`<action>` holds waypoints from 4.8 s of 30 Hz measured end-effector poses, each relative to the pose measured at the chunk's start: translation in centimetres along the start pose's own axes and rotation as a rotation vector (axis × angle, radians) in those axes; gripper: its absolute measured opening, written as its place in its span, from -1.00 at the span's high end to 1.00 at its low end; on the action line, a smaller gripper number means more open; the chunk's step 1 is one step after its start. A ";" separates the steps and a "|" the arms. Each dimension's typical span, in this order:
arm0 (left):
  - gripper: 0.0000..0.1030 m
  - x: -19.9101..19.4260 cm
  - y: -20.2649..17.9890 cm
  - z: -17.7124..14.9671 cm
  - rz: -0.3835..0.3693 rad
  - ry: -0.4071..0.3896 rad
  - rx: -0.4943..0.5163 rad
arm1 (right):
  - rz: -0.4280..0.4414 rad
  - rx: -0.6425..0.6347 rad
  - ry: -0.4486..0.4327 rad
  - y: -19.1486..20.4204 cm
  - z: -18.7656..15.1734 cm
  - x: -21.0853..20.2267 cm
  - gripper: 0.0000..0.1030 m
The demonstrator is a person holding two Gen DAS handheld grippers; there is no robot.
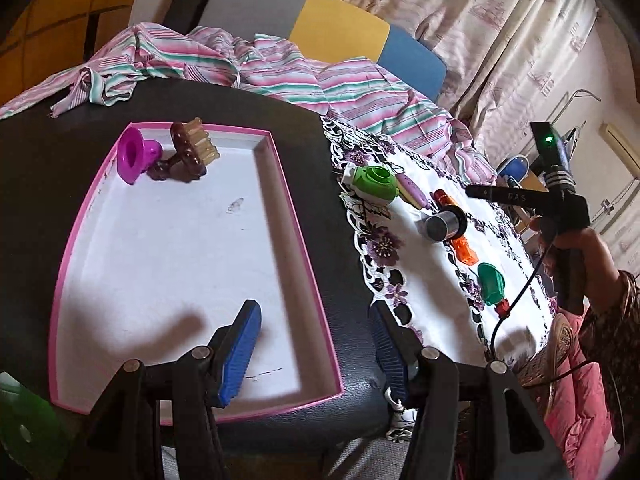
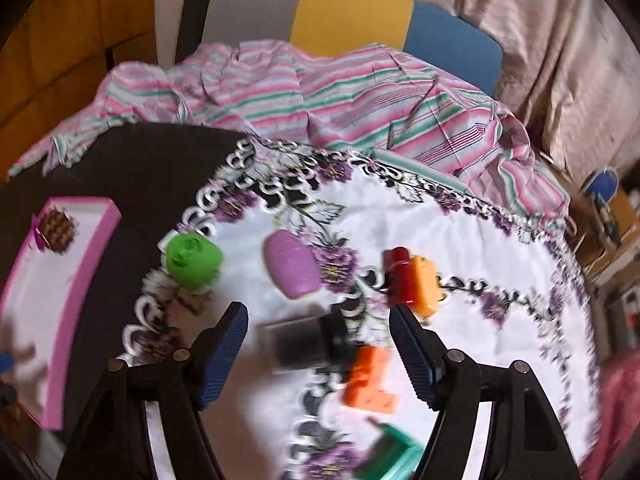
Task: Organize rigid objects
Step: 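Move the right tool back and grasp the clear dark-lidded cylinder cup, then grasp the green spool part with the left tool while the right tool holds the cup, then carry the green part over the tray with the left tool while the right holds the cup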
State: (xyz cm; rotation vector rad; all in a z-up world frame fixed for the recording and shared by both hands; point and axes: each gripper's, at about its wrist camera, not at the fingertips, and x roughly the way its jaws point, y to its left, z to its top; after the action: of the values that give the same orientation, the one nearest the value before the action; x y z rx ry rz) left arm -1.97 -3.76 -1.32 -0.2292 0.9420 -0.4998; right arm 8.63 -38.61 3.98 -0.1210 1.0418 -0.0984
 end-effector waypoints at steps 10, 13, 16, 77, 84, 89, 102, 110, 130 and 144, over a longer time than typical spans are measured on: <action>-0.11 0.3 -1.4 0.1 0.007 0.014 0.036 | 0.101 0.238 0.010 -2.6 -2.0 2.5 -0.72; -0.11 0.6 -2.0 0.1 0.005 0.023 0.046 | 0.077 0.188 -0.013 -0.9 -2.3 3.1 -0.87; -0.11 0.7 -2.4 0.1 0.014 0.026 0.060 | 0.015 0.106 -0.002 0.8 -2.4 4.4 -0.87; -0.46 17.0 -10.5 11.6 0.039 0.158 0.021 | 0.116 0.376 -0.074 -4.1 -3.4 5.5 0.06; -0.59 20.1 -8.5 14.1 0.014 0.200 -0.234 | 0.139 0.416 -0.092 -4.6 -3.3 5.2 0.06; -0.60 22.3 -7.2 15.3 0.041 0.251 -0.329 | 0.147 0.427 -0.097 -4.7 -3.3 5.2 0.06; -0.10 24.6 -9.6 16.2 0.131 0.252 -0.094 | 0.173 0.447 -0.092 -4.8 -3.3 5.3 0.06; -0.12 23.2 -10.6 14.4 0.132 0.193 0.093 | 0.203 0.482 -0.078 -5.2 -3.4 5.7 0.06; -0.03 19.2 -8.2 12.8 0.101 0.138 0.029 | 0.182 0.442 -0.068 -4.6 -3.4 6.0 0.06; -0.03 12.9 -6.7 10.9 0.089 0.053 0.049 | 0.159 0.394 -0.080 -3.7 -3.4 5.7 0.07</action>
State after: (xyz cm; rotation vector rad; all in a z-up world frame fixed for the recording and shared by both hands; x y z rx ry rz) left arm 11.15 -16.35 -1.59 -0.1297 0.9862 -0.4482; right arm 8.49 -43.26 -2.08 0.3128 0.9308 -0.1516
